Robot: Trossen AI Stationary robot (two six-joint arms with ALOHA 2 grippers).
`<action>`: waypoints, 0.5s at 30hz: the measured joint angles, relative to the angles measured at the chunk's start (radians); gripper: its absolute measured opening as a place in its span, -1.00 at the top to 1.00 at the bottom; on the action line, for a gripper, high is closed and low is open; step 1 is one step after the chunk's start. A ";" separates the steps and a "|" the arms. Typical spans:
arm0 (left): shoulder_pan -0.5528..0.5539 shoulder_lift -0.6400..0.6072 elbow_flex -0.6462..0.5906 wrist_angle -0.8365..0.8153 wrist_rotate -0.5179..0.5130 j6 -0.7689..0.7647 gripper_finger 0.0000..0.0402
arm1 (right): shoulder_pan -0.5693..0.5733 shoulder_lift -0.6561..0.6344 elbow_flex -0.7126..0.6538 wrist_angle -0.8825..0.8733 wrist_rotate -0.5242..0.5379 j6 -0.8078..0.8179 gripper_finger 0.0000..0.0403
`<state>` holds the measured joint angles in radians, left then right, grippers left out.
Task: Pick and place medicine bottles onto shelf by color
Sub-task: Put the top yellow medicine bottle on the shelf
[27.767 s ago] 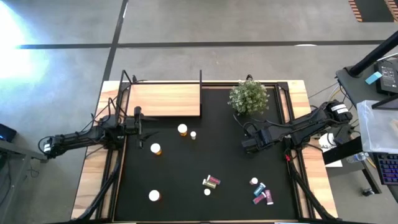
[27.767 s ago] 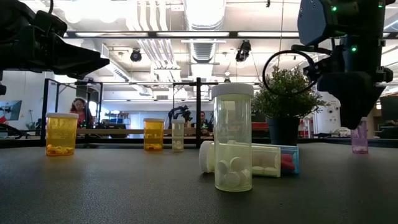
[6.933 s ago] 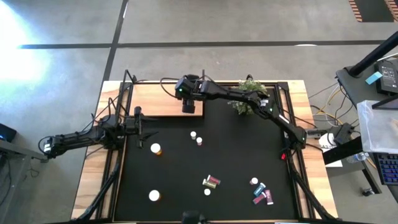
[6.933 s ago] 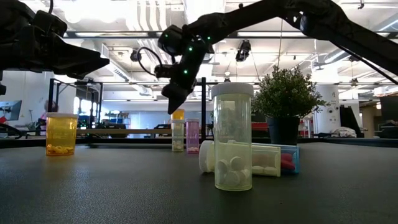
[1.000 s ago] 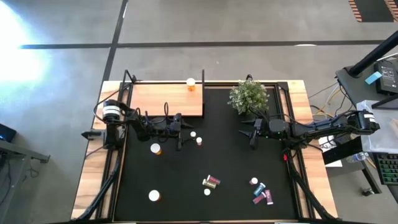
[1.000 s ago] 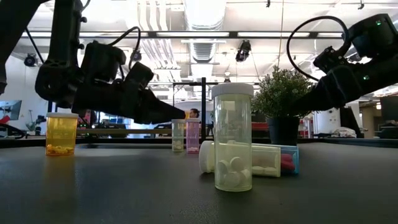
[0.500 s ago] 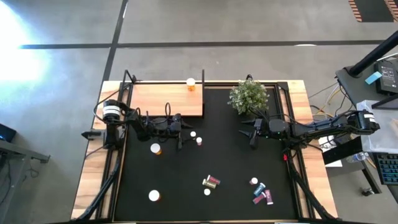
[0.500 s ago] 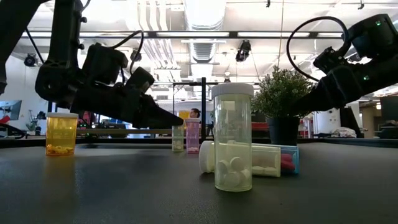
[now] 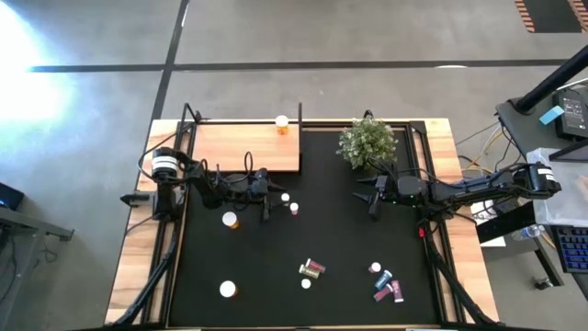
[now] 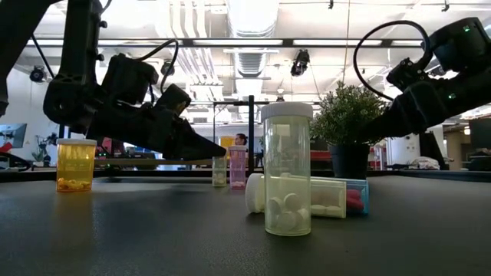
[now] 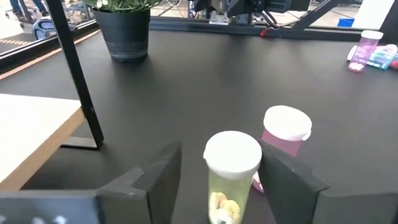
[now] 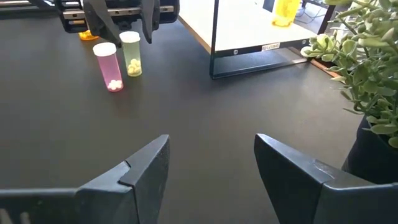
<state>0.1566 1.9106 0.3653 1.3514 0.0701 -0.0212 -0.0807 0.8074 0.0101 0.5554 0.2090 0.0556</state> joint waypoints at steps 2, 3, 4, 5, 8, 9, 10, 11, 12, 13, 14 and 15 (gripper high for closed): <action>0.000 0.000 0.000 0.000 0.000 0.000 0.16 | 0.000 0.000 0.000 -0.004 0.000 0.019 -0.11; 0.000 0.000 0.000 0.000 0.000 0.000 0.18 | 0.000 0.000 0.000 -0.006 0.000 0.032 -0.11; 0.000 0.000 0.000 0.000 0.000 -0.001 0.21 | 0.000 0.000 0.000 -0.008 0.000 0.043 -0.11; 0.000 0.000 0.000 0.001 0.000 -0.001 0.23 | 0.000 0.000 0.000 -0.009 0.000 0.055 -0.11; 0.000 0.000 0.000 0.005 0.000 -0.002 0.28 | 0.000 0.000 0.000 -0.017 0.000 0.057 -0.11; 0.000 -0.001 0.000 0.011 0.000 -0.003 0.29 | 0.000 0.000 0.000 -0.025 0.000 0.057 -0.11; 0.000 -0.003 0.000 0.020 0.000 -0.003 0.29 | 0.000 0.000 0.000 -0.031 0.000 0.057 -0.11; 0.000 -0.006 0.000 0.029 0.000 -0.003 0.30 | 0.000 0.001 0.000 -0.033 0.000 0.057 -0.11; 0.000 -0.012 0.000 0.035 0.000 -0.003 0.30 | 0.000 0.001 0.000 -0.032 0.000 0.057 -0.11; 0.000 -0.018 0.000 0.035 0.000 -0.003 0.30 | 0.000 0.000 0.000 -0.031 0.000 0.057 -0.11; -0.001 -0.027 -0.002 0.033 0.000 -0.003 0.30 | 0.000 0.000 0.000 -0.029 0.000 0.057 -0.11; -0.001 -0.037 -0.004 0.031 0.001 -0.008 0.30 | 0.000 0.000 0.000 -0.028 0.000 0.057 -0.11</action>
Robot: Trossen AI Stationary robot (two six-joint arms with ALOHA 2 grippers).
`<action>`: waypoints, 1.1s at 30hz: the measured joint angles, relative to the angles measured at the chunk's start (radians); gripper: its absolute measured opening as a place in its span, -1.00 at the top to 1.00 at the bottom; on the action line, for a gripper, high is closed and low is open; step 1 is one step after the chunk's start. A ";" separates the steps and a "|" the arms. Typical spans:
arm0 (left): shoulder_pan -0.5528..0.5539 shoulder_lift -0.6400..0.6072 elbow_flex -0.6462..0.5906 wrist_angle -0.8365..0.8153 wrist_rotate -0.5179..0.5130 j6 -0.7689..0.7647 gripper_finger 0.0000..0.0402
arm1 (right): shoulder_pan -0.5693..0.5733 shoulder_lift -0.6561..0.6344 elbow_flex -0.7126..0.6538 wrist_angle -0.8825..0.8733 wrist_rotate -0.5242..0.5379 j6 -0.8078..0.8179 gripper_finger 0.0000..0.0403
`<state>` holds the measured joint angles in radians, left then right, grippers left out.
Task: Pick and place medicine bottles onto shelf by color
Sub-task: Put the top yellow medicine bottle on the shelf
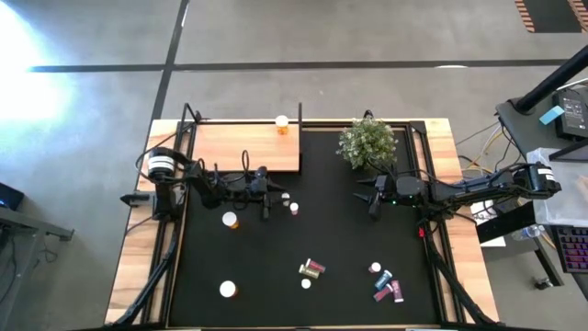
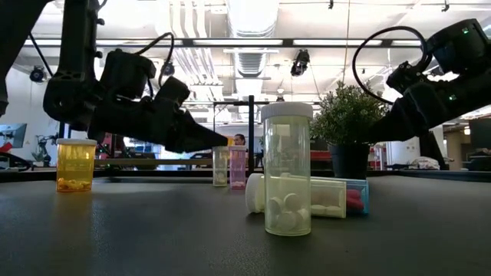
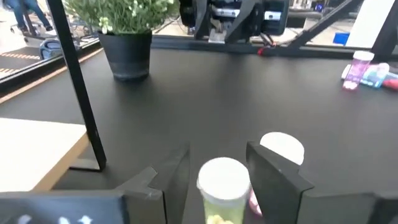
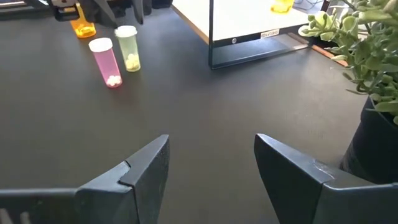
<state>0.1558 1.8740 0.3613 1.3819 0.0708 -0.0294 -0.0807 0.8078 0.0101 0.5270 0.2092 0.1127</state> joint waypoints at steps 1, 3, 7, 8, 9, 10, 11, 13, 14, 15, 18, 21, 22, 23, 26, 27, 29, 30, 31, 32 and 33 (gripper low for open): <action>0.000 -0.008 -0.001 0.003 0.000 -0.007 0.30 | 0.000 0.000 0.000 0.001 0.000 0.000 -0.11; 0.000 -0.030 -0.008 -0.002 0.000 -0.016 0.30 | 0.000 0.000 0.000 0.001 0.000 0.000 -0.11; 0.000 -0.045 -0.017 -0.018 0.000 -0.018 0.30 | 0.000 0.000 0.000 0.002 0.000 0.000 -0.11; 0.000 -0.045 -0.019 -0.018 0.000 -0.019 0.30 | 0.000 0.000 0.000 0.002 0.000 0.000 -0.11; 0.000 -0.045 -0.021 -0.015 0.000 -0.019 0.30 | 0.000 0.000 0.000 0.003 0.000 0.000 -0.11; 0.000 -0.045 -0.021 -0.009 0.000 -0.019 0.30 | 0.000 0.000 0.000 0.004 0.000 0.000 -0.11; 0.000 -0.045 -0.021 -0.008 0.000 -0.019 0.30 | 0.000 0.000 0.000 0.004 0.000 0.000 -0.11; 0.000 -0.049 -0.020 -0.010 0.000 -0.021 0.30 | 0.000 0.000 0.000 0.004 0.000 0.000 -0.11; 0.000 -0.054 -0.020 -0.010 0.000 -0.027 0.30 | 0.000 0.000 0.000 0.004 0.000 0.000 -0.11; 0.000 -0.058 -0.020 -0.007 0.000 -0.045 0.30 | 0.000 0.000 0.000 0.004 0.000 0.000 -0.11; 0.000 -0.072 -0.022 -0.012 0.001 -0.070 0.30 | 0.000 0.000 0.000 0.003 0.000 0.000 -0.11; -0.001 -0.078 -0.022 -0.013 0.007 -0.070 0.30 | 0.000 0.000 0.000 0.003 0.000 0.000 -0.11; -0.001 -0.078 -0.022 -0.015 0.008 -0.070 0.30 | 0.000 0.000 0.000 0.003 0.000 0.000 -0.11; -0.001 -0.078 -0.022 -0.017 0.010 -0.071 0.30 | 0.000 0.000 0.000 0.003 0.000 0.000 -0.11; -0.002 -0.078 -0.022 -0.049 0.011 -0.075 0.26 | 0.000 0.000 0.000 0.003 0.000 0.000 -0.11; -0.002 -0.077 -0.022 -0.048 0.011 -0.087 0.23 | 0.000 0.000 0.000 0.003 0.000 0.000 -0.11; -0.002 -0.078 -0.019 -0.044 0.012 -0.114 0.17 | 0.000 0.000 0.000 0.003 0.000 0.000 -0.11; -0.002 -0.078 -0.017 -0.046 0.013 -0.121 0.13 | 0.000 0.000 0.000 0.003 0.000 0.000 -0.11; -0.002 -0.081 -0.016 -0.048 0.013 -0.121 0.09 | 0.000 0.000 0.000 0.003 0.000 0.000 -0.11; -0.002 -0.086 -0.016 -0.047 0.013 -0.121 0.05 | 0.000 0.000 0.000 0.003 0.000 0.000 -0.11; -0.002 -0.090 -0.016 -0.043 0.014 -0.121 0.02 | 0.000 0.000 0.000 0.003 0.000 0.000 -0.11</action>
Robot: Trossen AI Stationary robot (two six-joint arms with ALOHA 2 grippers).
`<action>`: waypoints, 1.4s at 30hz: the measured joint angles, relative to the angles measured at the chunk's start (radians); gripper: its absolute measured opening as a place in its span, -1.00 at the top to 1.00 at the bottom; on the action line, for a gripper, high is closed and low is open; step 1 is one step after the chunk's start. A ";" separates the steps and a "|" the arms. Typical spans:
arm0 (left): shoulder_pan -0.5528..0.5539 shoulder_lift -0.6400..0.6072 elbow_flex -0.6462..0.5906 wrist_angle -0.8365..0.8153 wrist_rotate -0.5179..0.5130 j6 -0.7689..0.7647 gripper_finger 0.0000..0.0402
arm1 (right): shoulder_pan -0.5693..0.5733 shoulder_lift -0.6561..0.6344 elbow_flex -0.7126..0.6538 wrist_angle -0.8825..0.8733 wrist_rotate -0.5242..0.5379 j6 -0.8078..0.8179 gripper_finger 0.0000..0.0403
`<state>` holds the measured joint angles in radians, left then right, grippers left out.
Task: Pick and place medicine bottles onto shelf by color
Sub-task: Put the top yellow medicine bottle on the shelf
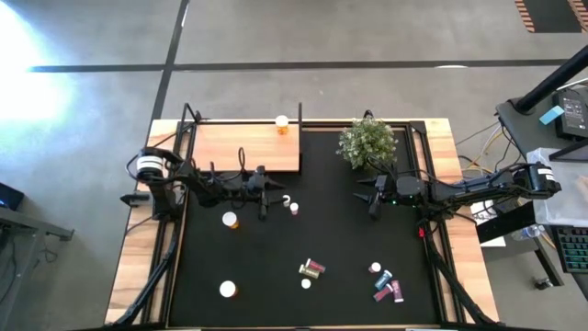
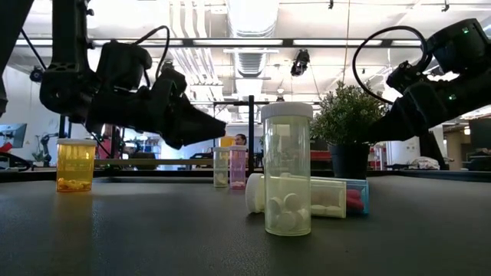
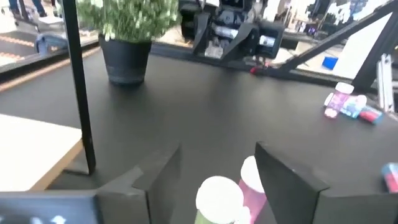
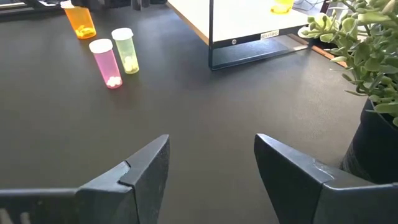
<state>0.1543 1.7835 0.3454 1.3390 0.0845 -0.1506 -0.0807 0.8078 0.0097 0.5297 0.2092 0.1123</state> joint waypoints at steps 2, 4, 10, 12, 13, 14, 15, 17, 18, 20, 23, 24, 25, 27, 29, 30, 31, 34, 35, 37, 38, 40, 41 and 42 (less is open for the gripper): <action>0.000 -0.011 0.000 -0.005 0.000 -0.001 -0.04 | 0.000 0.000 0.000 0.000 0.000 0.000 -0.11; 0.000 -0.029 0.000 -0.003 0.000 0.000 -0.06 | 0.000 0.000 0.000 0.000 0.000 0.000 -0.11; 0.000 -0.135 0.032 -0.164 0.000 0.002 -0.07 | 0.000 0.000 0.000 0.000 0.000 0.000 -0.11; 0.000 -0.182 0.064 -0.296 -0.001 0.001 -0.07 | 0.000 0.000 0.000 0.000 0.000 0.000 -0.11; 0.000 -0.208 0.083 -0.386 -0.001 0.001 -0.07 | 0.000 0.000 0.000 0.000 0.000 0.000 -0.11; 0.000 -0.230 0.105 -0.479 -0.001 0.000 -0.07 | 0.000 0.000 0.000 0.000 0.000 0.000 -0.11; 0.000 -0.249 0.133 -0.567 -0.006 0.000 -0.07 | 0.000 0.000 0.000 0.000 0.000 0.000 -0.11; 0.000 -0.290 0.189 -0.762 -0.011 0.000 -0.07 | 0.000 0.000 0.000 0.000 0.000 0.000 -0.11; 0.000 -0.305 0.221 -0.854 -0.011 0.000 -0.07 | 0.000 0.000 0.000 0.000 0.000 0.000 -0.11; 0.000 -0.327 0.282 -1.031 -0.012 0.000 -0.07 | 0.000 0.000 0.000 0.000 0.000 0.000 -0.11; -0.001 -0.335 0.357 -1.224 -0.016 0.000 -0.07 | 0.000 0.000 0.000 0.000 0.000 0.000 -0.11; -0.002 -0.336 0.372 -1.258 -0.016 0.000 -0.07 | 0.000 0.000 0.000 0.000 0.000 0.000 -0.11; -0.003 -0.337 0.383 -1.284 -0.016 0.000 -0.07 | 0.000 0.000 0.000 0.000 0.000 0.000 -0.11; -0.007 -0.329 0.402 -1.299 -0.016 0.000 -0.07 | 0.000 0.000 0.000 0.001 0.000 0.000 -0.11; -0.013 -0.320 0.406 -1.306 -0.016 0.000 -0.07 | 0.000 0.000 0.000 0.000 0.000 0.000 -0.11; -0.014 -0.315 0.407 -1.305 -0.016 0.001 -0.07 | 0.000 0.000 0.000 0.000 0.000 0.000 -0.11; -0.014 -0.310 0.408 -1.304 -0.017 0.004 -0.07 | 0.000 0.000 0.000 0.000 0.000 0.000 -0.11; -0.020 -0.294 0.406 -1.304 -0.032 0.007 -0.07 | 0.000 0.000 0.000 0.000 0.000 0.000 -0.11; -0.023 -0.289 0.405 -1.304 -0.042 0.007 -0.07 | 0.000 0.000 0.000 0.001 0.000 0.000 -0.11; -0.029 -0.277 0.404 -1.297 -0.058 0.009 -0.07 | 0.000 0.000 0.000 0.000 0.000 0.000 -0.11; -0.033 -0.272 0.404 -1.295 -0.066 0.009 -0.07 | 0.000 0.000 0.000 0.000 0.000 0.000 -0.11; -0.039 -0.264 0.404 -1.295 -0.085 0.009 -0.07 | 0.000 0.000 0.000 0.000 0.000 0.000 -0.11; -0.042 -0.260 0.405 -1.296 -0.096 0.010 -0.07 | 0.000 0.000 0.000 0.000 0.000 0.000 -0.11; -0.045 -0.257 0.406 -1.295 -0.104 0.010 -0.07 | 0.000 0.000 0.000 0.000 0.000 0.000 -0.11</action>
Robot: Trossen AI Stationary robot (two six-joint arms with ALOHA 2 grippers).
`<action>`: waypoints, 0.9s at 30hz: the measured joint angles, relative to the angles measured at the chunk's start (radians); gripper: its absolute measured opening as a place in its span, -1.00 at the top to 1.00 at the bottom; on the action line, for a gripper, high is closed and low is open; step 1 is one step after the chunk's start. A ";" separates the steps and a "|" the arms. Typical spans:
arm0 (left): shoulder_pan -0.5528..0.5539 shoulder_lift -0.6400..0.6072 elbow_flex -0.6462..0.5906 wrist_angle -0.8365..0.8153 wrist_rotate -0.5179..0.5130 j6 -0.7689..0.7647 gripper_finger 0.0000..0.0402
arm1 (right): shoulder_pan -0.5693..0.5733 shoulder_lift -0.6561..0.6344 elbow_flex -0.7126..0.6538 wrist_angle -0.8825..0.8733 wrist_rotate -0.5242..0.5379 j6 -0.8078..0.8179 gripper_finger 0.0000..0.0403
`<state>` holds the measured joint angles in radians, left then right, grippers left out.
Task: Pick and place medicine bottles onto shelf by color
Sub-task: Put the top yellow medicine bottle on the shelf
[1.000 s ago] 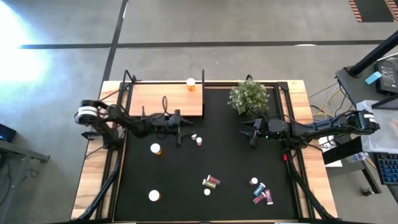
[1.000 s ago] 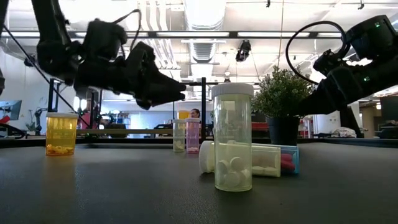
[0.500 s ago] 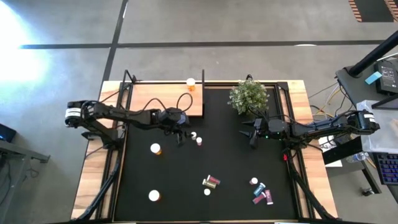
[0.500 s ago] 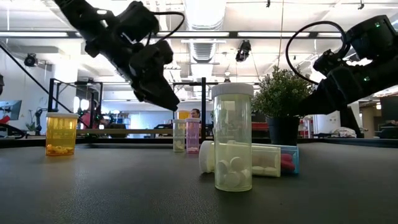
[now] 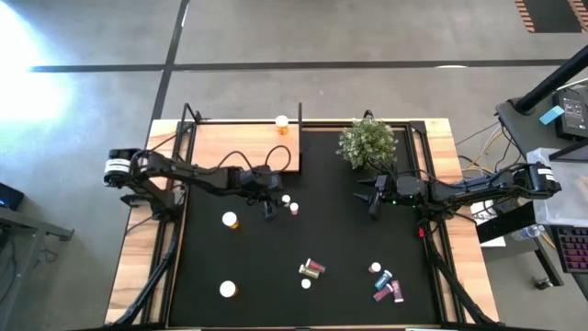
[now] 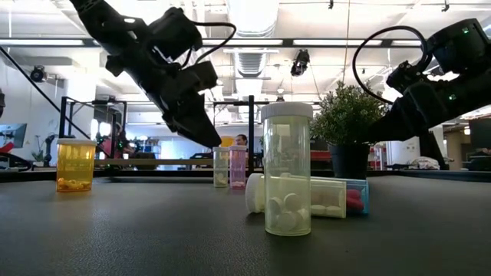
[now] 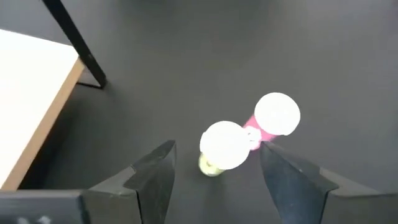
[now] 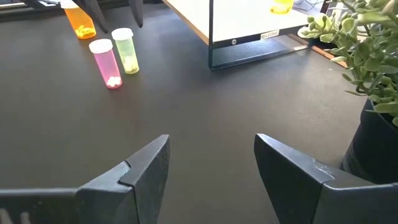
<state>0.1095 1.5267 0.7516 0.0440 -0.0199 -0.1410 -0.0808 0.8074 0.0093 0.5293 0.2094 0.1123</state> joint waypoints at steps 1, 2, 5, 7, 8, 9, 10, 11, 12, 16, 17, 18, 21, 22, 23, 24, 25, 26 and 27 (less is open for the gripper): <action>-0.002 0.002 0.002 0.001 -0.013 0.000 -0.07 | 0.000 0.000 0.000 0.000 0.000 0.000 -0.11; -0.004 0.003 0.002 0.000 -0.023 0.000 -0.07 | 0.000 0.000 0.000 0.000 0.000 0.000 -0.11; -0.007 0.004 0.002 0.007 -0.042 0.000 -0.07 | 0.000 0.000 0.000 0.000 0.000 0.000 -0.11; -0.008 0.009 0.002 0.008 -0.041 0.000 -0.07 | 0.000 0.000 0.000 0.000 0.000 0.000 -0.11; -0.009 0.013 0.001 0.009 -0.041 0.000 -0.07 | 0.000 0.000 0.000 0.000 0.000 0.000 -0.11; -0.011 0.019 0.001 0.017 -0.041 0.000 -0.07 | 0.000 0.000 0.000 0.000 0.000 0.000 -0.11; -0.013 0.024 0.001 0.024 -0.041 0.000 -0.07 | 0.000 0.000 0.000 0.000 0.000 0.000 -0.11; -0.015 0.029 0.001 0.028 -0.040 0.000 -0.07 | 0.000 0.000 0.000 0.000 0.000 0.000 -0.11; -0.018 0.035 0.000 0.034 -0.040 0.000 -0.07 | 0.000 0.000 0.000 0.000 0.000 0.000 -0.11; -0.021 0.057 -0.001 0.072 -0.040 0.000 -0.07 | 0.000 0.000 0.000 0.000 0.000 0.000 -0.11; -0.021 0.063 -0.001 0.078 -0.040 0.000 -0.07 | 0.000 0.000 0.000 0.000 0.000 0.000 -0.11; -0.021 0.070 -0.001 0.081 -0.041 0.000 -0.07 | 0.000 0.000 0.000 0.000 0.000 0.000 -0.11; -0.020 0.083 -0.001 0.086 -0.041 0.000 -0.07 | 0.000 0.000 0.000 0.000 0.000 0.000 -0.11; -0.020 0.086 -0.001 0.086 -0.041 0.000 -0.07 | 0.000 0.000 0.000 0.000 0.000 0.000 -0.11; -0.020 0.089 -0.001 0.083 -0.041 0.000 -0.07 | 0.000 0.000 0.000 0.000 0.000 0.000 -0.11; -0.020 0.090 -0.003 0.082 -0.041 0.000 -0.07 | 0.000 0.000 0.000 0.000 0.000 0.000 -0.11; -0.020 0.090 -0.003 0.081 -0.041 0.000 -0.07 | 0.000 0.000 0.000 0.000 0.000 0.000 -0.11; -0.020 0.090 -0.003 0.081 -0.041 0.000 -0.07 | 0.000 0.000 0.000 0.000 0.000 0.000 -0.11; -0.020 0.090 -0.003 0.081 -0.041 0.000 -0.07 | 0.000 0.000 0.000 0.000 0.000 0.000 -0.11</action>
<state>0.0895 1.6165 0.7483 0.1249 -0.0612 -0.1413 -0.0810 0.8074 0.0093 0.5293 0.2095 0.1123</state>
